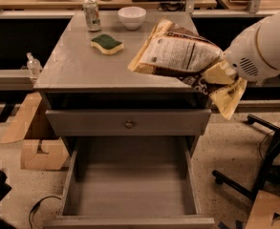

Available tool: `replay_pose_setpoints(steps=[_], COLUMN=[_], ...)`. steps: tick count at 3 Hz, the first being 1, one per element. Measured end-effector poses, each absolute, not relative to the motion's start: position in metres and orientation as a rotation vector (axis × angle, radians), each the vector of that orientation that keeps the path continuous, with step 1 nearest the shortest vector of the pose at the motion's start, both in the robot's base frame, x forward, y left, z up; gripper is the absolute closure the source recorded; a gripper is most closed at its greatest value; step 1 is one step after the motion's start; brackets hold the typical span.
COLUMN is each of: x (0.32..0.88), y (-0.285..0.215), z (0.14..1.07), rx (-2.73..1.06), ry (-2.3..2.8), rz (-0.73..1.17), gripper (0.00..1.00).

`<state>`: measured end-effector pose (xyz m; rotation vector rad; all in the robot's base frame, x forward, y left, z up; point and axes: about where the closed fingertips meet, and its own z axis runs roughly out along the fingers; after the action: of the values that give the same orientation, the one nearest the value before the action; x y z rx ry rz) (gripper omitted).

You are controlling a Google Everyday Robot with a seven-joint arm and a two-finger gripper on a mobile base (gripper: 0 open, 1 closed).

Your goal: Place brown chip bag into middle drawer

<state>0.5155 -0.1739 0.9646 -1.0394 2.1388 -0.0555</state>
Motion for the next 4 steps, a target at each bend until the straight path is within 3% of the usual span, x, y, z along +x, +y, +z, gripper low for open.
replay_pose_setpoints(steps=[1, 3, 4], x=[0.502, 0.498, 0.470], y=[-0.191, -0.186, -0.186], z=[0.928, 0.919, 0.842], rx=[-1.036, -1.026, -0.993], ry=[2.227, 2.217, 2.254], rz=[0.172, 0.158, 0.243], gripper=[1.00, 1.00, 1.00])
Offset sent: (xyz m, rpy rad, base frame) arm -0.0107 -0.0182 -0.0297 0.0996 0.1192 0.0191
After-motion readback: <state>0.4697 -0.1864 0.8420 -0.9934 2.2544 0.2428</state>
